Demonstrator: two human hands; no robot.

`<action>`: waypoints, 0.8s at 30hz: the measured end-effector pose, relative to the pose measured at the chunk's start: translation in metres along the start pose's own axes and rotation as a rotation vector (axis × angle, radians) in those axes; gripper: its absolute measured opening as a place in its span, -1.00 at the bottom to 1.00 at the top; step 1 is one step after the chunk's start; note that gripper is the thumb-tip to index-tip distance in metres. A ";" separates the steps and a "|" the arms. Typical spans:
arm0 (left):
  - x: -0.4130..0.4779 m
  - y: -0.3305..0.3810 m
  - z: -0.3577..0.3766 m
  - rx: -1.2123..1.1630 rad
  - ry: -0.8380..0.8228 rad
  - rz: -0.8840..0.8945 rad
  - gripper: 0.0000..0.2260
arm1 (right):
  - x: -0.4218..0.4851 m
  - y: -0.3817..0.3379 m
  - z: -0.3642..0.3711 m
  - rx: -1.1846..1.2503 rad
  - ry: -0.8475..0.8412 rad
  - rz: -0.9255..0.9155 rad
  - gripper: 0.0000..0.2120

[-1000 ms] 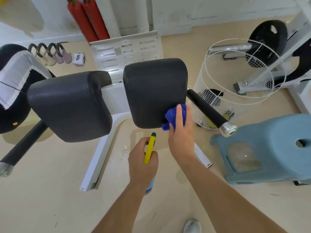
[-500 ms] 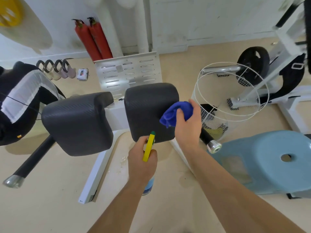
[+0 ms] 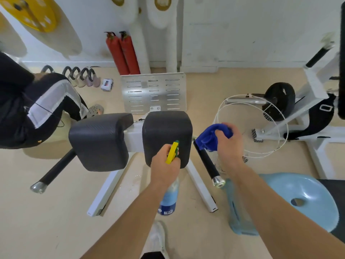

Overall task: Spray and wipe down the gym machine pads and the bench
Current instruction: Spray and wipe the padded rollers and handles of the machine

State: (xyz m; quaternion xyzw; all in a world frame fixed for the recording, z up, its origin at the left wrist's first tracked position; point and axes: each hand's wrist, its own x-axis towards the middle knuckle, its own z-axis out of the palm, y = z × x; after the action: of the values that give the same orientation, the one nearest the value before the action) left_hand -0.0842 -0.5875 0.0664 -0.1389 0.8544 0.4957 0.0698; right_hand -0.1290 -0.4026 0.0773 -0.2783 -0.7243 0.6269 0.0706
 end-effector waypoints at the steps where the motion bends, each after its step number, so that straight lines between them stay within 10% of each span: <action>1: 0.002 0.003 -0.003 0.000 -0.008 -0.007 -0.81 | 0.004 -0.006 0.005 -0.015 -0.020 0.004 -0.70; 24: 0.141 0.093 -0.156 0.288 -0.389 0.033 -0.75 | 0.076 -0.085 0.084 -0.240 -0.231 -0.030 -0.75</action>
State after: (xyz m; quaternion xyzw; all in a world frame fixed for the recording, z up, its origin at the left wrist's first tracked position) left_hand -0.2443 -0.7026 0.1842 -0.0154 0.8889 0.3874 0.2441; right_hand -0.2571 -0.4437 0.1217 -0.1999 -0.8013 0.5626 -0.0377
